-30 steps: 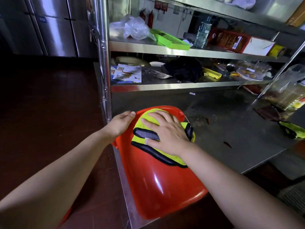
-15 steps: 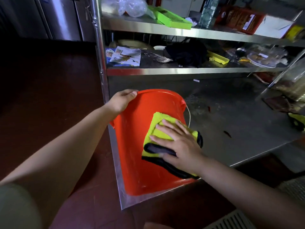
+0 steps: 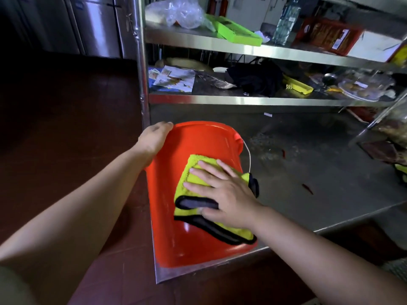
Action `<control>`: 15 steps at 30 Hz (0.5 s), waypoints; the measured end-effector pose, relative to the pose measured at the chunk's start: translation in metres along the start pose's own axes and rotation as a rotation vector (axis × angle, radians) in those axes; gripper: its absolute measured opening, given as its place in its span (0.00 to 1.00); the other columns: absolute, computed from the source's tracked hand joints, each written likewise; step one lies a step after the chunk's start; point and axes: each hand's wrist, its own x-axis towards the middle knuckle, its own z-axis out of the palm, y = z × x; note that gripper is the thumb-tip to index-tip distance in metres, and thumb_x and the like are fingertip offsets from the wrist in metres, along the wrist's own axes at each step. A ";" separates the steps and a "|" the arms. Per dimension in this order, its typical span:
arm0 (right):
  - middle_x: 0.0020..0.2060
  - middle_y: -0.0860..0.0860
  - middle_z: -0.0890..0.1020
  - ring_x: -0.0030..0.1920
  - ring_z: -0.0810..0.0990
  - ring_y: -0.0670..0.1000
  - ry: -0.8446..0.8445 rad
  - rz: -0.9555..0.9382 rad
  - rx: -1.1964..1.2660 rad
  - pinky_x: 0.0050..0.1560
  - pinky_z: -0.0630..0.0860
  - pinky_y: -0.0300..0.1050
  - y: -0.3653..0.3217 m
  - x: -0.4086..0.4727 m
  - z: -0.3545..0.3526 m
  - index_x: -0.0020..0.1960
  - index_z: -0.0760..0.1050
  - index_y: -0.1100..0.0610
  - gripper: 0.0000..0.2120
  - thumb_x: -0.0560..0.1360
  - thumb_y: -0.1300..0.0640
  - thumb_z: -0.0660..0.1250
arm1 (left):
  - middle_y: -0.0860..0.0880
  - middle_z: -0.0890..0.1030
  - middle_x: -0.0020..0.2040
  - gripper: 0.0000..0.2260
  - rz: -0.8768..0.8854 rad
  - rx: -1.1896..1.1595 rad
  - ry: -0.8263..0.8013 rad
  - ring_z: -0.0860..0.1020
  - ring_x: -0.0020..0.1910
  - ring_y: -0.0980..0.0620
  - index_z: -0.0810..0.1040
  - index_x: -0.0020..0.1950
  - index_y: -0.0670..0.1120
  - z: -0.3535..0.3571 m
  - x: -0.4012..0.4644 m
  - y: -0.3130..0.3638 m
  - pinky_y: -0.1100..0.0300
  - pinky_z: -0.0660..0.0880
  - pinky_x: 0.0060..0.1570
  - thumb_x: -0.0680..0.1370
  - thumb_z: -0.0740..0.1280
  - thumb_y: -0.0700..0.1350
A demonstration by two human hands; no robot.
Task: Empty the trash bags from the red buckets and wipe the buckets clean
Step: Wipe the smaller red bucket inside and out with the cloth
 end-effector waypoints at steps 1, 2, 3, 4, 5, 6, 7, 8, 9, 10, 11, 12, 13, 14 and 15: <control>0.73 0.46 0.65 0.76 0.53 0.48 0.004 0.025 -0.006 0.75 0.49 0.55 0.007 0.017 -0.003 0.70 0.67 0.41 0.26 0.72 0.42 0.59 | 0.44 0.82 0.54 0.15 0.013 -0.013 0.012 0.77 0.58 0.45 0.80 0.43 0.51 -0.002 0.000 -0.003 0.49 0.70 0.65 0.70 0.63 0.61; 0.73 0.45 0.65 0.76 0.54 0.47 0.014 0.059 -0.003 0.75 0.51 0.55 0.014 0.035 -0.008 0.70 0.67 0.41 0.26 0.72 0.41 0.59 | 0.45 0.82 0.51 0.13 0.016 -0.032 0.018 0.78 0.55 0.45 0.80 0.41 0.51 -0.004 0.001 -0.005 0.51 0.72 0.62 0.70 0.63 0.59; 0.73 0.45 0.65 0.75 0.55 0.48 0.026 0.102 0.010 0.74 0.52 0.55 0.022 0.050 -0.011 0.70 0.67 0.42 0.25 0.73 0.42 0.60 | 0.46 0.82 0.46 0.12 0.010 -0.056 0.017 0.79 0.49 0.47 0.79 0.39 0.50 -0.005 0.000 -0.007 0.52 0.73 0.57 0.70 0.63 0.57; 0.73 0.44 0.65 0.75 0.56 0.48 0.036 0.141 0.028 0.73 0.54 0.55 0.029 0.065 -0.014 0.70 0.67 0.42 0.25 0.74 0.42 0.61 | 0.46 0.80 0.42 0.11 0.008 -0.083 0.022 0.77 0.44 0.48 0.79 0.38 0.49 -0.007 0.001 -0.008 0.54 0.73 0.51 0.71 0.63 0.55; 0.72 0.44 0.65 0.75 0.57 0.48 0.045 0.169 0.038 0.73 0.56 0.54 0.034 0.075 -0.016 0.70 0.67 0.42 0.24 0.74 0.44 0.63 | 0.46 0.78 0.40 0.10 0.006 -0.106 0.026 0.76 0.42 0.49 0.78 0.37 0.49 -0.009 0.001 -0.010 0.55 0.72 0.46 0.72 0.63 0.53; 0.72 0.43 0.66 0.74 0.57 0.47 0.057 0.181 0.034 0.72 0.57 0.52 0.035 0.082 -0.014 0.70 0.67 0.41 0.24 0.75 0.44 0.64 | 0.46 0.77 0.39 0.09 0.002 -0.125 0.035 0.75 0.40 0.49 0.78 0.38 0.48 -0.011 0.001 -0.013 0.55 0.71 0.44 0.74 0.63 0.51; 0.72 0.42 0.66 0.74 0.58 0.47 0.065 0.176 0.012 0.72 0.56 0.50 0.032 0.086 -0.012 0.69 0.68 0.40 0.23 0.75 0.44 0.63 | 0.46 0.78 0.39 0.09 -0.003 -0.144 0.047 0.75 0.39 0.50 0.78 0.39 0.48 -0.015 0.000 -0.017 0.57 0.71 0.42 0.76 0.63 0.49; 0.72 0.42 0.66 0.74 0.57 0.47 0.068 0.163 -0.017 0.72 0.54 0.49 0.028 0.088 -0.009 0.69 0.68 0.39 0.23 0.75 0.42 0.62 | 0.47 0.78 0.38 0.09 -0.007 -0.163 0.056 0.75 0.37 0.52 0.78 0.39 0.47 -0.018 -0.001 -0.020 0.58 0.71 0.40 0.77 0.63 0.47; 0.73 0.42 0.65 0.74 0.56 0.47 0.059 0.151 -0.041 0.72 0.52 0.49 0.023 0.088 -0.006 0.69 0.67 0.38 0.23 0.75 0.41 0.60 | 0.49 0.77 0.36 0.09 -0.004 -0.171 0.063 0.74 0.35 0.54 0.78 0.38 0.47 -0.021 -0.003 -0.023 0.60 0.71 0.38 0.77 0.63 0.46; 0.73 0.42 0.63 0.75 0.55 0.47 0.041 0.146 -0.058 0.73 0.50 0.50 0.019 0.087 -0.004 0.69 0.66 0.38 0.23 0.74 0.39 0.58 | 0.50 0.76 0.35 0.10 0.015 -0.167 0.074 0.73 0.32 0.58 0.77 0.37 0.48 -0.023 -0.004 -0.024 0.62 0.70 0.35 0.77 0.62 0.45; 0.74 0.42 0.62 0.75 0.53 0.47 0.022 0.149 -0.070 0.74 0.49 0.52 0.015 0.085 -0.003 0.70 0.65 0.37 0.24 0.74 0.38 0.56 | 0.51 0.75 0.34 0.11 0.053 -0.141 0.090 0.73 0.31 0.60 0.76 0.36 0.48 -0.023 -0.005 -0.023 0.64 0.70 0.35 0.77 0.62 0.43; 0.74 0.43 0.61 0.76 0.52 0.47 0.006 0.156 -0.078 0.74 0.47 0.53 0.013 0.083 -0.003 0.70 0.64 0.37 0.24 0.74 0.37 0.55 | 0.52 0.76 0.35 0.11 0.103 -0.100 0.099 0.73 0.32 0.61 0.77 0.36 0.49 -0.021 -0.006 -0.018 0.64 0.71 0.37 0.77 0.61 0.42; 0.75 0.43 0.59 0.76 0.50 0.47 -0.008 0.165 -0.088 0.75 0.46 0.54 0.010 0.081 -0.005 0.71 0.63 0.37 0.25 0.74 0.36 0.55 | 0.52 0.79 0.38 0.11 0.157 -0.047 0.083 0.75 0.37 0.61 0.78 0.39 0.50 -0.017 -0.005 -0.012 0.62 0.73 0.44 0.77 0.60 0.40; 0.75 0.43 0.58 0.76 0.48 0.47 -0.022 0.174 -0.100 0.75 0.45 0.55 0.008 0.078 -0.006 0.71 0.63 0.38 0.27 0.73 0.34 0.55 | 0.52 0.81 0.42 0.11 0.205 0.009 0.040 0.77 0.44 0.57 0.80 0.42 0.50 -0.013 -0.005 -0.004 0.60 0.73 0.51 0.77 0.59 0.39; 0.76 0.44 0.58 0.76 0.46 0.46 -0.037 0.183 -0.110 0.75 0.43 0.56 0.006 0.075 -0.008 0.71 0.64 0.39 0.29 0.72 0.31 0.54 | 0.50 0.82 0.47 0.10 0.227 0.058 -0.025 0.78 0.49 0.53 0.81 0.45 0.49 -0.007 -0.004 0.003 0.58 0.72 0.57 0.77 0.60 0.41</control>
